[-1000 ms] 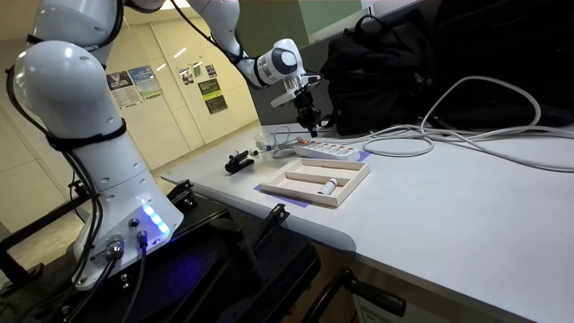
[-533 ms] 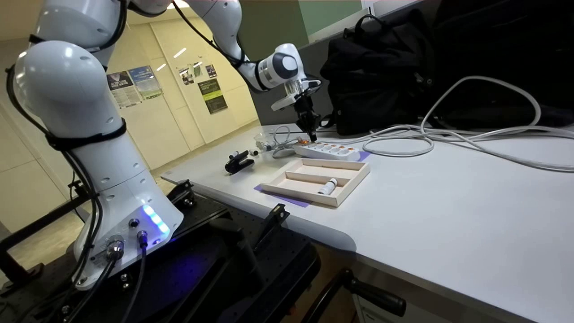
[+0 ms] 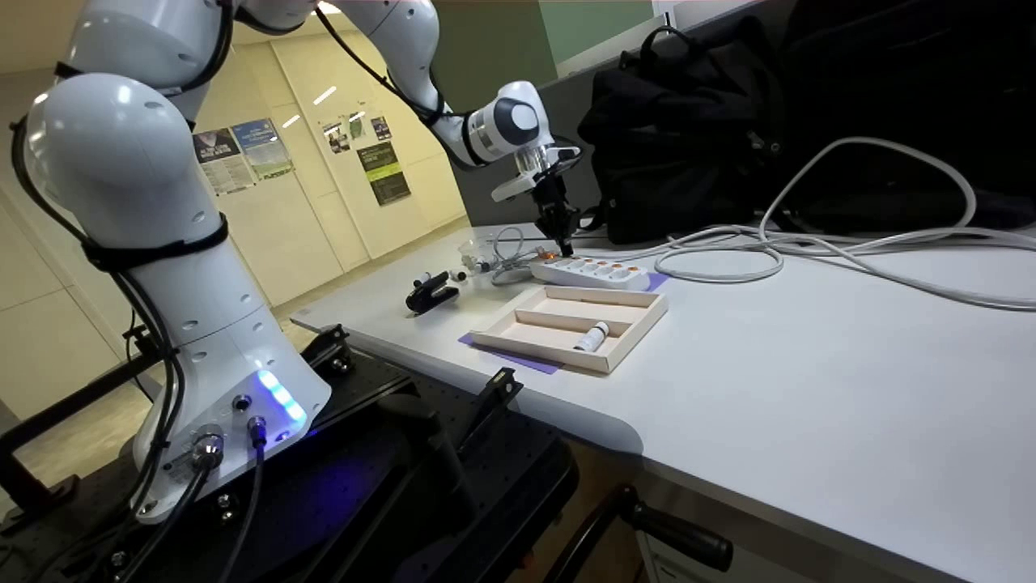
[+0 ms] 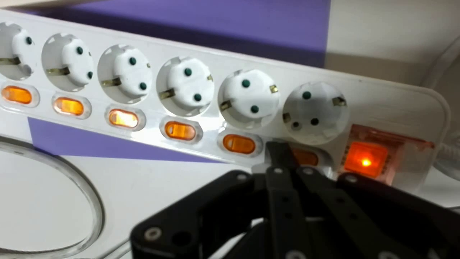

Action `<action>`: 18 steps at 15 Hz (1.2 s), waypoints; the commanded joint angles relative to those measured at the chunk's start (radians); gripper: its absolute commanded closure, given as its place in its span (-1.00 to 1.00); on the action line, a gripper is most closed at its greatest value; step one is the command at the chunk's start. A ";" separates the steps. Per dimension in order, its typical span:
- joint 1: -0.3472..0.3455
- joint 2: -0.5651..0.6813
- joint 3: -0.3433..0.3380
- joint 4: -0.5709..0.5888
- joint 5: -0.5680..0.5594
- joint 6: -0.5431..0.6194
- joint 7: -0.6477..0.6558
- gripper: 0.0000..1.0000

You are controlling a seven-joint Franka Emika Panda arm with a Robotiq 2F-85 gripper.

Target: Turn on the second switch from the left

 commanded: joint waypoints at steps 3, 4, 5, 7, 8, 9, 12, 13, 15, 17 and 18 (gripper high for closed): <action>0.007 0.010 0.003 0.043 0.023 -0.009 0.007 1.00; 0.007 0.011 0.004 0.048 0.026 -0.008 0.007 1.00; 0.006 0.013 0.006 0.051 0.031 -0.007 0.006 1.00; 0.009 0.018 0.006 0.058 0.034 -0.008 0.007 1.00; 0.010 0.020 0.006 0.059 0.034 -0.011 0.007 1.00; 0.011 0.021 0.005 0.059 0.033 -0.013 0.009 1.00; 0.011 0.019 -0.001 0.049 0.031 -0.017 0.014 1.00; 0.011 0.019 -0.002 0.048 0.031 -0.016 0.015 1.00; 0.012 0.024 -0.007 0.045 0.029 -0.015 0.017 1.00; 0.012 0.030 -0.013 0.043 0.025 -0.016 0.019 1.00; 0.012 0.032 -0.015 0.042 0.024 -0.016 0.021 1.00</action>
